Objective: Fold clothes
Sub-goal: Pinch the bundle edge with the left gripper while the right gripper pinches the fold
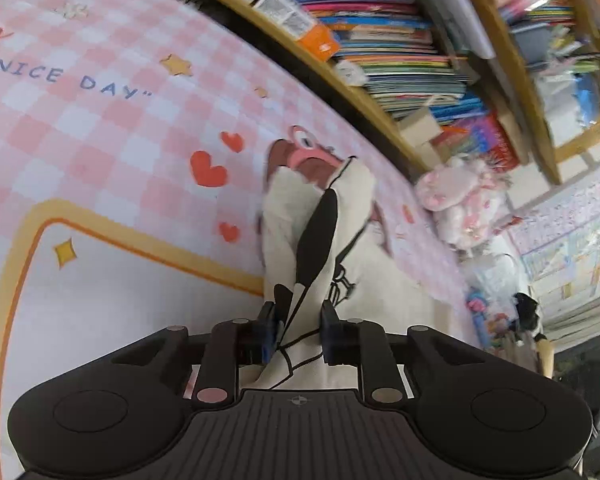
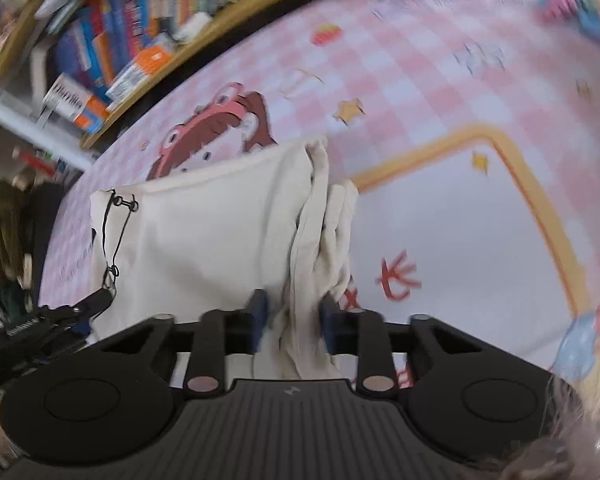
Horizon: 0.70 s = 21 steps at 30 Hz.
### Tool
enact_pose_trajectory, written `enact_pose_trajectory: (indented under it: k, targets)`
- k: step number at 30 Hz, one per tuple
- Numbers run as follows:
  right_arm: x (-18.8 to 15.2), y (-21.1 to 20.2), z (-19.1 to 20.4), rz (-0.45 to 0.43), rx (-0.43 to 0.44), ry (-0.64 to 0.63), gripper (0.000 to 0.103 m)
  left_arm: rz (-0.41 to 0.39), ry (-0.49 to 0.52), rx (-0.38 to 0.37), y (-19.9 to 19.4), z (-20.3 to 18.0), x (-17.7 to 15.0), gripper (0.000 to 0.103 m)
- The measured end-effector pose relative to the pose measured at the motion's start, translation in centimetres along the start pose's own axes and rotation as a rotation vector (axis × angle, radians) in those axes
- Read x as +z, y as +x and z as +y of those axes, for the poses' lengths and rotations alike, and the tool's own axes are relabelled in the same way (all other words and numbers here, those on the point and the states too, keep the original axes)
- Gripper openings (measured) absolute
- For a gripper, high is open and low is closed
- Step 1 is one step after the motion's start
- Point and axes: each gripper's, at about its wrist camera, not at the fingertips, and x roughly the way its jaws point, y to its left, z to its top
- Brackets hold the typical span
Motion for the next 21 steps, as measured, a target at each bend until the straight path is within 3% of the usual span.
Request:
enact_pose_trajectory:
  k: [4, 8, 9, 11, 13, 18, 20, 21]
  targets:
    - [0.4, -1.2, 0.7, -0.045, 0.0, -0.082, 0.017, 0.016, -0.035, 0.008, -0.8, 0.4, -1.3, 0.02]
    - [0.3, -0.1, -0.8, 0.004, -0.018, -0.011, 0.025, 0.022, -0.113, 0.035, -0.5, 2.0, -2.0, 0.031]
    - [0.2, -0.2, -1.0, 0.002, -0.017, 0.007, 0.033, 0.019, -0.111, 0.042, -0.6, 2.0, -2.0, 0.035]
    - [0.2, -0.5, -1.3, -0.001, -0.014, 0.031, 0.064, 0.022, -0.105, 0.047, -0.4, 2.0, -1.9, 0.053]
    - [0.0, -0.6, -1.6, 0.016, -0.002, 0.05, 0.084, 0.023, -0.108, 0.023, 0.0, 2.1, -1.8, 0.056]
    - [-0.6, 0.8, -1.3, 0.076, -0.003, 0.058, 0.082, -0.003, -0.172, -0.009, 0.8, 2.2, -1.6, 0.051]
    - [-0.7, 1.2, -0.5, 0.078, -0.014, 0.015, 0.057, 0.013, -0.18, 0.013, 1.3, 2.0, -1.6, 0.033]
    - [-0.8, 1.4, 0.0, 0.082, -0.021, -0.01, 0.052, 0.019, -0.177, 0.022, 1.4, 1.8, -1.7, 0.031]
